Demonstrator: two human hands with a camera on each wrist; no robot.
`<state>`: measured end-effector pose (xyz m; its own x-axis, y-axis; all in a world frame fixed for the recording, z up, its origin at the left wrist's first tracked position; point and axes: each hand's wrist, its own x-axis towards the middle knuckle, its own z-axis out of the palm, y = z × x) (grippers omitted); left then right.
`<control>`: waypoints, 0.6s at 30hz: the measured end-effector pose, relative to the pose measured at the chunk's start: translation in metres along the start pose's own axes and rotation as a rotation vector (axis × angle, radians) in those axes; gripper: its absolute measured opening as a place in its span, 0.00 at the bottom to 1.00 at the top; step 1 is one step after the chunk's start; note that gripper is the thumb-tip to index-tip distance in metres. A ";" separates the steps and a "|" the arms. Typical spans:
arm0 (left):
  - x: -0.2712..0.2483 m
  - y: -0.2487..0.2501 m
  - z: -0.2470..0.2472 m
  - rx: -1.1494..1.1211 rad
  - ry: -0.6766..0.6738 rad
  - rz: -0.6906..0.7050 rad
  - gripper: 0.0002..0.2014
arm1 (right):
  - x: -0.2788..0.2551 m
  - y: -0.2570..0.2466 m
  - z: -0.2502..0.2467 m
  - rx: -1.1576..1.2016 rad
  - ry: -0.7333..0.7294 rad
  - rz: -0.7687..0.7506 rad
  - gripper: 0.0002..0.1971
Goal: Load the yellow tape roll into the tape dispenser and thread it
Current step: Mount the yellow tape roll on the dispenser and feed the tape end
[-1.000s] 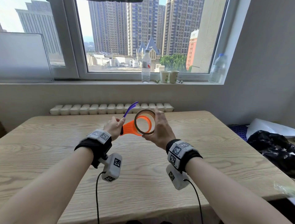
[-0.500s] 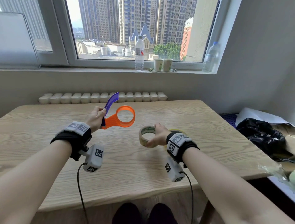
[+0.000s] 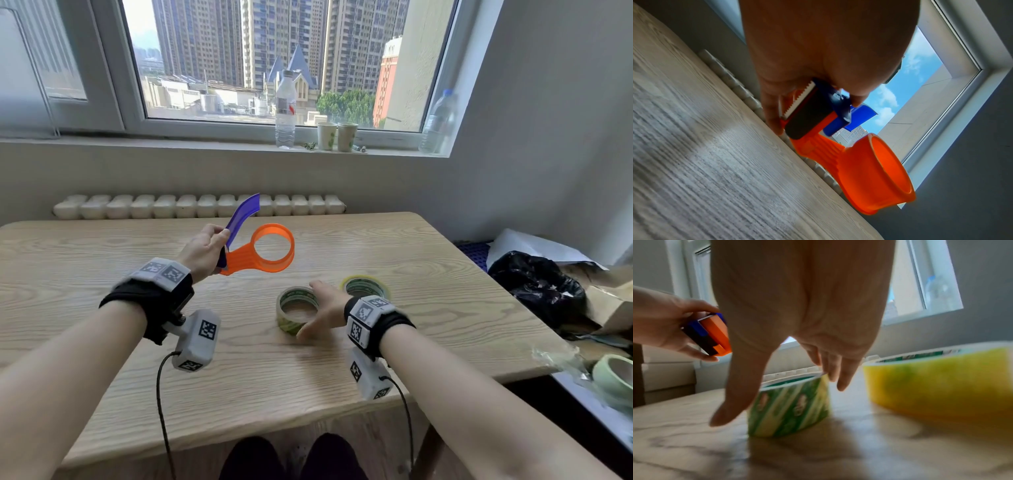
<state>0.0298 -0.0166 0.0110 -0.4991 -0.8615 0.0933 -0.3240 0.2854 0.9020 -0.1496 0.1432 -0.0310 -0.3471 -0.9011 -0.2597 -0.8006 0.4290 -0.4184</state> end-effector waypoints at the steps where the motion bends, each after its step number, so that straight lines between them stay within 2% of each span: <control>1: 0.000 0.001 0.001 0.013 -0.004 0.004 0.12 | -0.003 0.005 -0.005 0.023 0.004 -0.012 0.51; 6: 0.003 0.003 0.007 -0.006 -0.012 -0.009 0.12 | -0.008 0.048 -0.036 0.068 0.165 0.071 0.45; 11: 0.007 0.005 0.013 -0.010 -0.020 -0.018 0.13 | -0.007 0.080 -0.038 0.052 0.132 0.256 0.59; 13: 0.010 0.005 0.015 -0.014 -0.030 -0.022 0.13 | -0.003 0.084 -0.035 0.086 0.132 0.274 0.60; 18: 0.011 0.005 0.021 0.000 -0.037 -0.010 0.14 | 0.001 0.086 -0.030 0.102 0.230 0.249 0.56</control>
<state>0.0054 -0.0162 0.0074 -0.5251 -0.8483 0.0683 -0.3295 0.2766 0.9027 -0.2335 0.1774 -0.0409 -0.6356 -0.7539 -0.1663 -0.6290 0.6307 -0.4545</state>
